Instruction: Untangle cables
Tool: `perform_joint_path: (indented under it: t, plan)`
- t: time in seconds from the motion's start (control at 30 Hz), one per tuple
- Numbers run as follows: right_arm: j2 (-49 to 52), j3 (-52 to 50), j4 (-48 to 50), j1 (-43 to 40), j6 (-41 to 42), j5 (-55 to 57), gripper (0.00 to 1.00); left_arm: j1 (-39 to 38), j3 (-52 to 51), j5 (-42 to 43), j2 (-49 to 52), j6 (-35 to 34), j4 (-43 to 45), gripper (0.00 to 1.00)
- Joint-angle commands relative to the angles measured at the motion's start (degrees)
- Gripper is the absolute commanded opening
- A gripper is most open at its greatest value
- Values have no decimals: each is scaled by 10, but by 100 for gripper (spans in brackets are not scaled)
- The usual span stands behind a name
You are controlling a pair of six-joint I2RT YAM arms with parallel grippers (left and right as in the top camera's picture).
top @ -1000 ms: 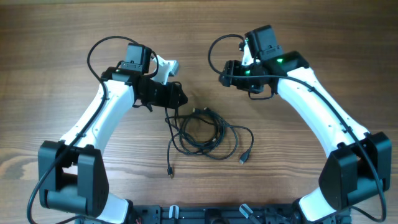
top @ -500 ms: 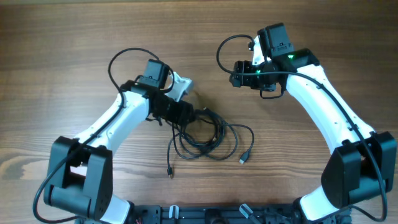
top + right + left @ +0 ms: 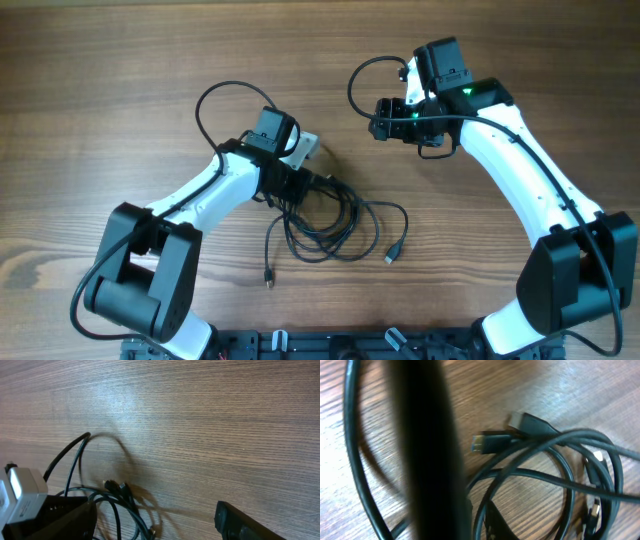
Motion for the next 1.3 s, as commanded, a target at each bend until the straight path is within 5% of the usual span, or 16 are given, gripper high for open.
perform_joint_path:
  t: [0.0,0.23,0.37,0.7,1.0,1.27]
  plan:
    - [-12,9,2,0,-9,7,77,3,45,-19,-43,-54,-18,5]
    - [-12,9,1,0,-26,-3,73,4,191,-24,-194,-89,-82,4]
    - [-16,9,29,0,-110,-146,63,4,229,-39,-272,-105,-82,4]
    - [-111,9,213,1,-143,-404,79,4,236,-74,-441,-183,9,4]
    - [-103,9,238,63,-198,-458,85,4,236,-87,-470,-281,19,4]
    - [-77,9,318,136,-169,-425,78,4,237,-86,-482,-328,44,4]
